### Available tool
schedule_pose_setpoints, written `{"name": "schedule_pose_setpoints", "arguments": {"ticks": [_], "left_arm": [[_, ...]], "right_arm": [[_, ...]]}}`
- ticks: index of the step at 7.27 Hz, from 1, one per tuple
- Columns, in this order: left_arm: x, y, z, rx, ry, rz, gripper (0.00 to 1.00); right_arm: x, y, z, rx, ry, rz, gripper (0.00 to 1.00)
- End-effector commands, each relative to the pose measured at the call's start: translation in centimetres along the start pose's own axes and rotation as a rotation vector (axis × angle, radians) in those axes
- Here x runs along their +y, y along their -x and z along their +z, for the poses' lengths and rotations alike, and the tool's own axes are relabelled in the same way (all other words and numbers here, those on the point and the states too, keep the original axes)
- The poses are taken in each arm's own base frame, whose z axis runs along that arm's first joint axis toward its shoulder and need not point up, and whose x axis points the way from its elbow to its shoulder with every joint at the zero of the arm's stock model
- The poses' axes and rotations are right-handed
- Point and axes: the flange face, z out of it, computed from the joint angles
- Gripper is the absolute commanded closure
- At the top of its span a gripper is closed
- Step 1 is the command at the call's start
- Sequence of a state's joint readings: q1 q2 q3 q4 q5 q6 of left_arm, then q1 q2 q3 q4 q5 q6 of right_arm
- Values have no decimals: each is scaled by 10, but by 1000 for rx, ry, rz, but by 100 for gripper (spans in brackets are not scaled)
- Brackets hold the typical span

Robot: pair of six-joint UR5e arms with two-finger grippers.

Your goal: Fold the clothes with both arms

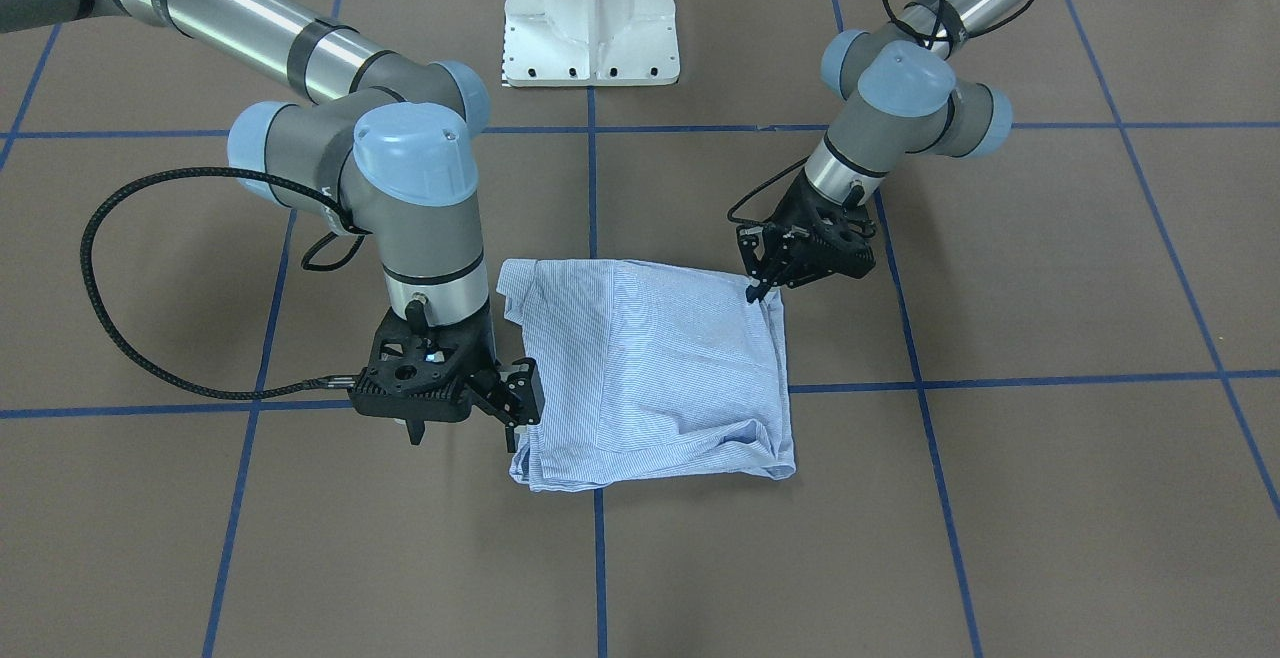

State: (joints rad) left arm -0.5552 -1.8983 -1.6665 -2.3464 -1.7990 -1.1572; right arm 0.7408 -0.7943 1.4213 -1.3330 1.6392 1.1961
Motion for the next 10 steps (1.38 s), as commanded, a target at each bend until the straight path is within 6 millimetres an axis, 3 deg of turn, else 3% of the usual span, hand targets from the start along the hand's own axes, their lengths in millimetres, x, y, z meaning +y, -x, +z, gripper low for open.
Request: {"name": "schedule_pose_setpoints", "arguments": {"ticks": [1, 2, 4, 5, 6, 7, 8, 9, 10], "left_arm": [[27, 4, -24, 20, 20, 7, 100], [28, 3, -25, 24, 26, 17, 2], [18, 0, -40, 53, 52, 52, 0], [7, 6, -45, 48, 37, 74, 0], [2, 9, -47, 43, 30, 74, 0], [-2, 11, -50, 42, 22, 74, 0], [-2, 11, -50, 44, 23, 73, 0], [-2, 11, -50, 44, 21, 73, 0], [-2, 12, -49, 40, 21, 72, 0]], "right_arm": [[15, -28, -19, -33, 11, -11, 1], [33, -30, -38, -50, 30, -15, 1], [83, -10, -96, 27, 124, 25, 0], [124, 10, -95, 31, 149, 88, 0], [162, 28, -81, 52, 116, 99, 2], [183, 38, -70, 73, 75, 68, 13], [195, 47, -63, 75, 84, 59, 27], [199, 50, -57, 56, 85, 69, 80], [202, 51, -44, 58, 86, 81, 100]]}}
